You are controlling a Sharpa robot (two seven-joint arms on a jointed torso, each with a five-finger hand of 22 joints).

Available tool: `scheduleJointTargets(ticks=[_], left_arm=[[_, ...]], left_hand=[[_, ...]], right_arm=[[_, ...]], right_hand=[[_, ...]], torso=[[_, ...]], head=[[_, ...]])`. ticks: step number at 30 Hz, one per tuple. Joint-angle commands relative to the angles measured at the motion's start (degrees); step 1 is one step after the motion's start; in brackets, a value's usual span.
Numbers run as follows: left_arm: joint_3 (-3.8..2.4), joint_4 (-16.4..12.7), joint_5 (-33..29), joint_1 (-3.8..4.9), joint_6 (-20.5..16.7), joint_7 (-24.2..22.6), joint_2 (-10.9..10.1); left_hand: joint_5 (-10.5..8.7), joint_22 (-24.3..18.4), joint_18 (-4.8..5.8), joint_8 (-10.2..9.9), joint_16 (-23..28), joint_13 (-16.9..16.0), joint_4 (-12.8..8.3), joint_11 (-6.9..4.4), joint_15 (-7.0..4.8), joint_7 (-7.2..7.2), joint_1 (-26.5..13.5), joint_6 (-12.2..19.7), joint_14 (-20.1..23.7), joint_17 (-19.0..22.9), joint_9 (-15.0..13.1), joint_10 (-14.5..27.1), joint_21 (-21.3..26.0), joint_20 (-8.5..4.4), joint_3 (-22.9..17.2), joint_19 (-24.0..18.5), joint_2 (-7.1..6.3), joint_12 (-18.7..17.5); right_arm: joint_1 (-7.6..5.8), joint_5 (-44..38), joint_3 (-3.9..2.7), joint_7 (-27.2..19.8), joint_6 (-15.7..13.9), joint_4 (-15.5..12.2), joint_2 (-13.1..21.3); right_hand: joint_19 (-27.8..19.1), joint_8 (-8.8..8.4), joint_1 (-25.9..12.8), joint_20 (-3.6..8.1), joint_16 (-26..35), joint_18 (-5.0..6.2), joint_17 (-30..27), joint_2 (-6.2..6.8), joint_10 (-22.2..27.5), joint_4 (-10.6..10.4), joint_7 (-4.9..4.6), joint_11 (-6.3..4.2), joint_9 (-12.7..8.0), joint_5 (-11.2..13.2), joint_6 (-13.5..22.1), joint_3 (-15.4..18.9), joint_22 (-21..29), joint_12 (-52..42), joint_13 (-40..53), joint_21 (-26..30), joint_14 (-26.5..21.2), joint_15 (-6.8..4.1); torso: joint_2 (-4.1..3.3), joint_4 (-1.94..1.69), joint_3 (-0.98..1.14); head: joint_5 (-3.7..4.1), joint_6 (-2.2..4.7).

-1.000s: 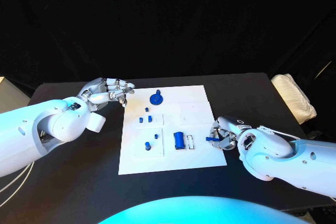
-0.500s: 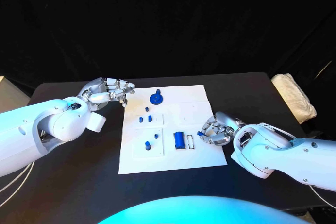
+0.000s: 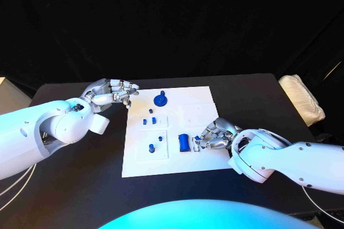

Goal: Assemble the parts on the task board

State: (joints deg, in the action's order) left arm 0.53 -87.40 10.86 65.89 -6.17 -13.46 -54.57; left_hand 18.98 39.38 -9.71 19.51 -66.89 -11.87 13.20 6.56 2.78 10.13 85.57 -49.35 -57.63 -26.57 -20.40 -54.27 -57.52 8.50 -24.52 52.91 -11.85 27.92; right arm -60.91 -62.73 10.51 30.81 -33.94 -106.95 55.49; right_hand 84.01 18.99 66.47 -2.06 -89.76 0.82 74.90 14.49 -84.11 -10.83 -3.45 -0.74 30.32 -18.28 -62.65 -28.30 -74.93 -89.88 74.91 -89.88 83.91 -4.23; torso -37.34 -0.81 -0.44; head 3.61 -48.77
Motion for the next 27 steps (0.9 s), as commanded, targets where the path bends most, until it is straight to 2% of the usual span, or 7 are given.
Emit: scheduleJointTargets(ticks=[1, 9, 27], left_arm=[[-0.03, -0.19, -0.03, 0.01, 0.47, -0.15, 0.07], [-0.03, -0.22, -0.03, 0.01, 0.55, -0.04, 0.01], [-0.03, -0.30, -0.03, 0.02, 0.64, 0.17, -0.18]], left_hand=[[-0.17, 0.09, -0.84, 0.40, 0.21, 0.05, 0.05, 0.07, -0.03, 0.21, -0.11, 0.21, -0.03, -0.06, 0.07, -0.42, -0.40, -0.10, -0.09, -0.40, 0.40, 0.03], [-0.17, 0.09, -0.84, 0.40, 0.21, 0.05, 0.05, 0.07, -0.03, 0.21, -0.11, 0.21, -0.03, -0.06, 0.07, -0.42, -0.40, -0.10, -0.09, -0.40, 0.40, 0.03], [-0.18, 0.11, -0.84, 0.43, 0.21, 0.06, 0.06, 0.08, -0.02, 0.22, -0.13, 0.19, -0.02, -0.08, 0.08, -0.42, -0.42, -0.10, -0.07, -0.43, 0.39, 0.04]], right_arm=[[0.16, 1.72, -0.01, 1.31, -0.64, 0.37, -0.47], [0.27, -0.82, -0.01, 2.66, -0.45, 1.18, -1.31], [0.59, -2.83, 0.00, 3.39, 2.66, 1.81, -2.26]], right_hand=[[5.99, -0.20, -0.86, 0.44, -0.24, -0.82, 15.10, -0.10, -5.89, -0.07, 0.31, -0.34, -0.23, 0.44, -0.23, 0.51, -15.07, -0.12, 15.09, -0.12, 6.09, -0.31], [5.99, -0.19, -1.51, 0.44, -0.24, -0.82, 15.10, -0.14, -5.89, -0.37, 0.35, -0.36, -0.28, 0.97, -0.39, 1.08, -15.07, -0.12, 15.09, -0.12, 6.09, -0.32], [5.99, -0.18, -1.84, 0.47, -0.24, -0.82, 15.10, -0.19, -5.89, -0.47, 0.45, -0.43, -0.36, 2.66, -0.56, 2.03, -15.07, -0.12, 15.09, -0.12, 6.09, -0.37]], torso=[[0.01, 0.00, 0.00], [-0.03, -0.04, -0.03], [0.03, 0.02, -0.01]], head=[[0.08, 0.01], [0.07, -0.06], [-0.17, -0.45]])
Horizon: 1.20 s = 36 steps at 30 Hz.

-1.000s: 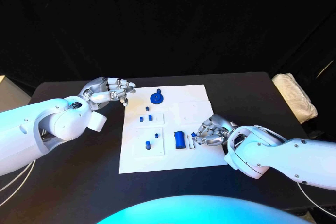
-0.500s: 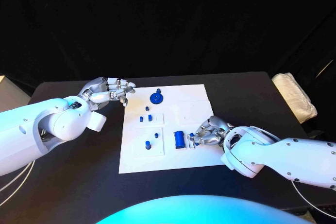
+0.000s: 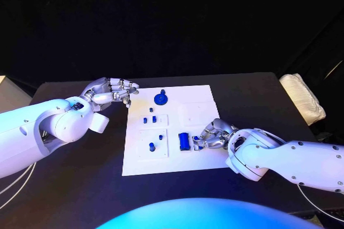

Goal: Assemble the parts on the task board

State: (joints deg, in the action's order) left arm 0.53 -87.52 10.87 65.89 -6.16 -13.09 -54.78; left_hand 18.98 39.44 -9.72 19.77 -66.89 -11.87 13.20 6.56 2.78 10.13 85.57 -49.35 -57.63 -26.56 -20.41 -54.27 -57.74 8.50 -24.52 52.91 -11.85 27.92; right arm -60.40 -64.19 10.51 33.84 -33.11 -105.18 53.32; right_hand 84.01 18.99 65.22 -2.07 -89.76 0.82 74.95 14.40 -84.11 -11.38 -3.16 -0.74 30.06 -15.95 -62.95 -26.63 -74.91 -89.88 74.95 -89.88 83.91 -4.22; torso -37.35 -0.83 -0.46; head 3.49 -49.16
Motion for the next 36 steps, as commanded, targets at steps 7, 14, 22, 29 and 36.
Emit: scheduleJointTargets(ticks=[7, 14, 22, 29, 36], left_arm=[[-0.03, -0.18, -0.04, 0.02, 0.58, -0.17, 0.02], [-0.03, -0.16, -0.04, 0.02, 0.54, -0.16, 0.03], [-0.03, -0.06, -0.04, 0.02, 0.52, -0.14, 0.08], [-0.03, -0.01, -0.04, 0.02, 0.51, -0.12, 0.12], [-0.03, 0.02, -0.03, 0.02, 0.54, -0.05, 0.13]], left_hand=[[-0.20, 0.07, -0.83, 0.18, 0.23, 0.09, 0.10, 0.10, -0.01, 0.23, -0.20, 0.19, -0.01, -0.10, 0.10, -0.40, -0.20, -0.10, -0.04, -0.45, 0.38, 0.02], [-0.20, 0.07, -0.83, 0.18, 0.23, 0.09, 0.10, 0.10, -0.01, 0.23, -0.20, 0.19, -0.01, -0.10, 0.10, -0.40, -0.20, -0.10, -0.04, -0.45, 0.38, 0.02], [-0.20, 0.07, -0.83, 0.18, 0.23, 0.09, 0.10, 0.10, -0.01, 0.23, -0.20, 0.19, -0.01, -0.10, 0.10, -0.40, -0.20, -0.10, -0.04, -0.45, 0.38, 0.02], [-0.19, 0.08, -0.83, 0.19, 0.25, 0.11, 0.13, 0.11, 0.00, 0.24, -0.23, 0.21, 0.01, -0.12, 0.12, -0.36, -0.21, -0.09, -0.04, -0.48, 0.41, 0.00], [-0.19, 0.08, -0.83, 0.19, 0.25, 0.11, 0.13, 0.11, 0.00, 0.24, -0.23, 0.21, 0.01, -0.12, 0.12, -0.36, -0.21, -0.09, -0.04, -0.48, 0.41, 0.00]], right_arm=[[0.10, -1.74, 0.01, 0.39, 1.97, 0.22, -0.30], [0.10, -2.09, 0.01, 0.29, 1.75, 0.50, -0.70], [0.10, -2.32, 0.01, 0.33, 1.79, 0.58, -0.84], [0.10, -2.71, 0.01, 0.53, 2.43, 0.53, -0.74], [0.10, -2.83, 0.01, 0.50, 3.82, 0.26, -0.70]], right_hand=[[5.99, -0.18, -0.60, 0.47, -0.24, -0.82, 15.05, -0.12, -5.89, 0.06, 0.15, -0.44, -0.11, 0.40, -0.26, 0.40, -15.09, -0.12, 15.05, -0.12, 6.09, -0.38], [5.99, -0.25, -1.10, 0.47, -0.24, -0.82, 15.05, -0.27, -5.89, -0.34, 0.08, -0.39, -0.20, 0.95, -0.25, 1.00, -15.09, -0.12, 15.05, -0.12, 6.09, -0.36], [5.99, -0.36, -2.43, 0.40, -0.24, -0.82, 15.05, -1.20, -5.89, -2.00, 0.03, -0.33, -0.46, 4.63, -0.44, 3.48, -15.09, -0.12, 15.05, -0.12, 6.09, -0.29], [5.99, -0.06, -4.19, 0.43, -0.24, -0.82, 15.05, -3.10, -5.89, -4.05, 0.19, -0.44, -0.48, 5.30, -1.06, 4.25, -15.09, -0.12, 15.05, -0.12, 6.09, -0.35], [5.99, 0.01, -4.61, 0.45, -0.24, -0.82, 15.05, -2.83, -5.89, -4.29, 0.23, -0.47, -0.46, 5.54, -1.11, 4.67, -15.09, -0.12, 15.05, -0.12, 6.09, -0.39]], torso=[[0.03, 0.04, 0.01], [-0.01, -0.01, 0.02], [-0.03, 0.06, 0.00], [0.01, 0.02, 0.01], [0.04, 0.01, 0.00]], head=[[-0.04, -0.01], [-0.05, 0.05], [-0.12, 0.00], [-0.06, -0.13], [-0.10, -0.24]])
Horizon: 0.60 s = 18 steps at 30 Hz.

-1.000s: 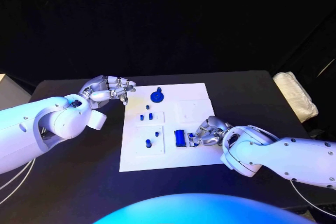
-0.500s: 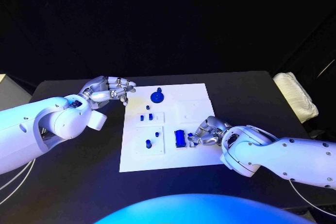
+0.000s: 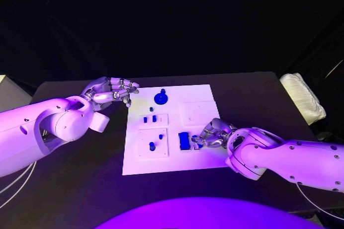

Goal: Assemble the parts on the task board

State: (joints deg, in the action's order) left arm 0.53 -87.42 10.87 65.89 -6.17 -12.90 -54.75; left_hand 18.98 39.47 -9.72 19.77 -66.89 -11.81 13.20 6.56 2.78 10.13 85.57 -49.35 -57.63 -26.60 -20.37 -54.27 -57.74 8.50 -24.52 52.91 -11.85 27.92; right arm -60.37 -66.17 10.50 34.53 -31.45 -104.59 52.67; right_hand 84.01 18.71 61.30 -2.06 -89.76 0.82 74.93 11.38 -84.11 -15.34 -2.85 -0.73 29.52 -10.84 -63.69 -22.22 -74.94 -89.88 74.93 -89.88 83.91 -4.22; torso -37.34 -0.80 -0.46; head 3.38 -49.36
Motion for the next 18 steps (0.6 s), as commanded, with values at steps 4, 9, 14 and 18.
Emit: scheduleJointTargets(ticks=[4, 9, 14, 18], left_arm=[[-0.03, -0.04, -0.03, 0.02, 0.51, -0.13, 0.09], [-0.03, 0.04, -0.04, 0.02, 0.41, -0.09, 0.08], [-0.03, 0.09, -0.08, 0.02, 0.37, -0.06, 0.08], [-0.03, 0.12, -0.08, 0.02, 0.36, -0.05, 0.08]], left_hand=[[-0.19, 0.05, -0.83, 0.19, 0.25, 0.05, 0.13, 0.11, 0.00, 0.24, -0.23, 0.21, 0.01, -0.08, 0.08, -0.36, -0.21, -0.09, -0.04, -0.48, 0.41, 0.00], [-0.19, 0.05, -0.83, 0.19, 0.25, 0.05, 0.13, 0.11, 0.00, 0.24, -0.23, 0.21, 0.01, -0.08, 0.08, -0.36, -0.21, -0.09, -0.04, -0.48, 0.41, 0.00], [-0.19, 0.07, -0.82, 0.22, 0.28, 0.07, 0.21, 0.13, 0.02, 0.25, -0.32, 0.21, 0.04, -0.09, 0.10, -0.33, -0.22, -0.07, -0.03, -0.52, 0.47, -0.02], [-0.19, 0.07, -0.82, 0.22, 0.28, 0.07, 0.21, 0.13, 0.02, 0.25, -0.32, 0.21, 0.04, -0.09, 0.10, -0.33, -0.22, -0.07, -0.03, -0.52, 0.47, -0.02]], right_arm=[[0.08, -0.98, 0.02, -0.24, 2.59, -0.72, 0.21], [0.11, -1.27, 0.03, -0.27, 2.88, -0.84, 0.55], [0.13, -1.59, 0.03, -0.20, 3.01, -0.92, 0.96], [0.17, -1.81, 0.04, -0.21, 3.04, -1.00, 1.16]], right_hand=[[5.99, 0.38, -1.11, 0.48, -0.24, -0.82, 15.07, 0.47, -5.89, -0.59, -0.03, -0.52, 0.10, 0.70, -0.43, 0.80, -15.06, -0.12, 15.07, -0.12, 6.09, -0.43], [5.99, 0.47, -1.76, 0.52, -0.24, -0.82, 15.07, 0.47, -5.89, -0.99, 0.02, -0.57, 0.11, 0.90, -0.48, 1.47, -15.06, -0.12, 15.07, -0.12, 6.09, -0.47], [5.99, 0.60, -3.39, 0.57, -0.24, -0.82, 15.07, -0.39, -5.89, -1.28, 0.09, -0.64, 0.12, 0.40, -0.54, 2.25, -15.06, -0.12, 15.07, -0.12, 6.09, -0.52], [5.99, 0.62, -3.65, 0.58, -0.24, -0.82, 15.07, -0.57, -5.89, -1.27, 0.10, -0.65, 0.13, 0.25, -0.53, 2.33, -15.06, -0.12, 15.07, -0.12, 6.09, -0.53]], torso=[[0.04, -0.02, 0.00], [0.05, 0.07, -0.01], [0.04, 0.01, 0.01], [0.03, 0.00, 0.02]], head=[[0.00, -0.06], [-0.05, -0.02], [-0.04, 0.01], [-0.05, 0.04]])
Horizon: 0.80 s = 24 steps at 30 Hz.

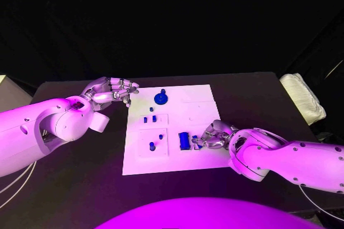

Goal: Assemble the parts on the task board

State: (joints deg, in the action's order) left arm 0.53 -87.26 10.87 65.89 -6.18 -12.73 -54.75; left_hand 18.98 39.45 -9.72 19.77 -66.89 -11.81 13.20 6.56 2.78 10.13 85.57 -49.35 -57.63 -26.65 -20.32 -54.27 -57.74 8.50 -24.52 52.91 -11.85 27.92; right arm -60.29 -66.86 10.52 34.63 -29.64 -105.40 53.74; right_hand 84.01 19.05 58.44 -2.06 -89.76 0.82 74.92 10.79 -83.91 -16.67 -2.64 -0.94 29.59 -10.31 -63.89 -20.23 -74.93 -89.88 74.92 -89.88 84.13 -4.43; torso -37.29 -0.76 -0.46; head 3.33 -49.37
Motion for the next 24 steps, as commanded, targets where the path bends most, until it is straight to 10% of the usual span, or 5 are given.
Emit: scheduleJointTargets(ticks=[1, 24], left_arm=[[-0.03, -0.04, -0.08, 0.02, 0.38, -0.22, 0.08], [-0.03, 0.28, -0.09, 0.01, 0.33, -0.04, 0.14]], left_hand=[[-0.19, 0.09, -0.82, 0.23, 0.28, 0.09, 0.30, 0.15, 0.04, 0.26, -0.41, 0.21, 0.04, -0.06, 0.06, -0.32, -0.22, -0.06, -0.01, -0.54, 0.51, -0.02], [-0.18, 0.09, -0.82, 0.24, 0.29, 0.10, 0.32, 0.14, 0.04, 0.26, -0.43, 0.22, 0.05, -0.07, 0.08, -0.31, -0.22, -0.06, -0.02, -0.56, 0.55, -0.03]], right_arm=[[0.09, -1.17, 0.01, -0.32, 1.27, -0.22, 0.13], [0.28, -2.50, 0.02, -1.28, 2.11, -2.13, 1.60]], right_hand=[[5.99, 0.28, -0.87, 0.59, -0.24, -0.82, 15.08, -0.05, -6.09, 0.06, -0.09, -0.44, 0.05, -0.35, -0.33, 0.35, -15.07, -0.12, 15.08, -0.12, 5.87, -0.32], [5.99, 0.41, -0.07, 0.65, -0.24, -0.82, 15.08, -0.59, -6.09, 0.70, 0.02, -0.54, 0.08, -0.78, -0.33, -0.09, -15.07, -0.12, 15.08, -0.12, 5.87, -0.38]], torso=[[-0.02, -0.03, 0.01], [0.00, 0.01, 0.02]], head=[[0.00, 0.04], [-0.11, -0.08]])
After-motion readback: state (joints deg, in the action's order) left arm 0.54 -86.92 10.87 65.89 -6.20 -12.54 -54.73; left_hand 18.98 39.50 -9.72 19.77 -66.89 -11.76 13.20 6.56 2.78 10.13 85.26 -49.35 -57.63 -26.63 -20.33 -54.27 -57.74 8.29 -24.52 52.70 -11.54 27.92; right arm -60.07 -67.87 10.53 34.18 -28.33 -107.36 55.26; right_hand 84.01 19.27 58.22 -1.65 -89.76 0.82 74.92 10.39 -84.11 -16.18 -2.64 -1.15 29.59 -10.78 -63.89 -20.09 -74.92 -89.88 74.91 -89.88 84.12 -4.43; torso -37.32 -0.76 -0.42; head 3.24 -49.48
